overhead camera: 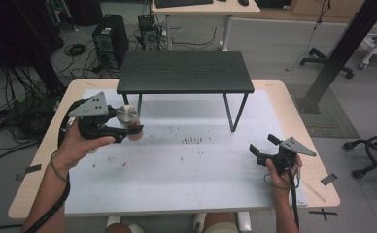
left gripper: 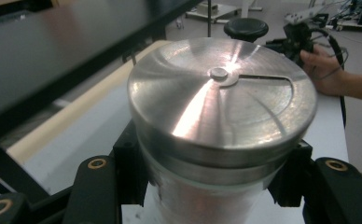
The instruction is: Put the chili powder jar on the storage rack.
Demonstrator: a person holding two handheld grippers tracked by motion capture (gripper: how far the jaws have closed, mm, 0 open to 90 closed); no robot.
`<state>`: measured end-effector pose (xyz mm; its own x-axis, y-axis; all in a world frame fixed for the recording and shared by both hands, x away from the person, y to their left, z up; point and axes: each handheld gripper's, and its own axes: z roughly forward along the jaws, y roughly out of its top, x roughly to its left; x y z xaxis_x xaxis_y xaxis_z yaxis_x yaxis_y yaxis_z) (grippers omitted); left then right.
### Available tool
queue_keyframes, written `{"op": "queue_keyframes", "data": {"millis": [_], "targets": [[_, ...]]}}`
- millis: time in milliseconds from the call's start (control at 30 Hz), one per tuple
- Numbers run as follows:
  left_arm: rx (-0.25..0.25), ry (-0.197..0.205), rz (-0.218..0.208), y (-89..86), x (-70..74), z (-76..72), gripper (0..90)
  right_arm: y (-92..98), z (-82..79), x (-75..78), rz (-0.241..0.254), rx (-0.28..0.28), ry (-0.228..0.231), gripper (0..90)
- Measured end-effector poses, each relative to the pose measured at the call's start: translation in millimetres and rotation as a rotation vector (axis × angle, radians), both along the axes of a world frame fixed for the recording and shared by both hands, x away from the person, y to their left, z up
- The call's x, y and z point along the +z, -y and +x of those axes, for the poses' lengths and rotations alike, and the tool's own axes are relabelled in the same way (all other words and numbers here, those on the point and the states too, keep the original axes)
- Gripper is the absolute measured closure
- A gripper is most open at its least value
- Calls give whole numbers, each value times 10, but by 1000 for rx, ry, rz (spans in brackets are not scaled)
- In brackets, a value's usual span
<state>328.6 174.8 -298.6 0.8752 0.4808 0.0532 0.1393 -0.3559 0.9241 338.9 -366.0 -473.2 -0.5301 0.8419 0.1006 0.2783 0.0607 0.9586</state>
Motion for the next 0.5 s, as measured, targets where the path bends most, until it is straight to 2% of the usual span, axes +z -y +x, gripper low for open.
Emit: {"op": "queue_keyframes", "data": {"millis": [100,167,333,400,433,500], "targets": [[-15,18,-8,63,208,151,429,-2,0,-1,0,2,-2,57],[-15,21,-10,72,245,180,428,-3,2,-2,-1,3,-2,57],[-24,51,-28,167,508,391,428,-6,4,-4,-1,5,-3,57],[-29,56,-36,199,573,451,428,-6,4,-4,0,6,-5,58],[-36,59,-44,248,664,537,428,-5,4,-4,1,6,-4,57],[-42,60,-47,275,710,586,428,-2,4,-5,4,6,-4,57]]}}
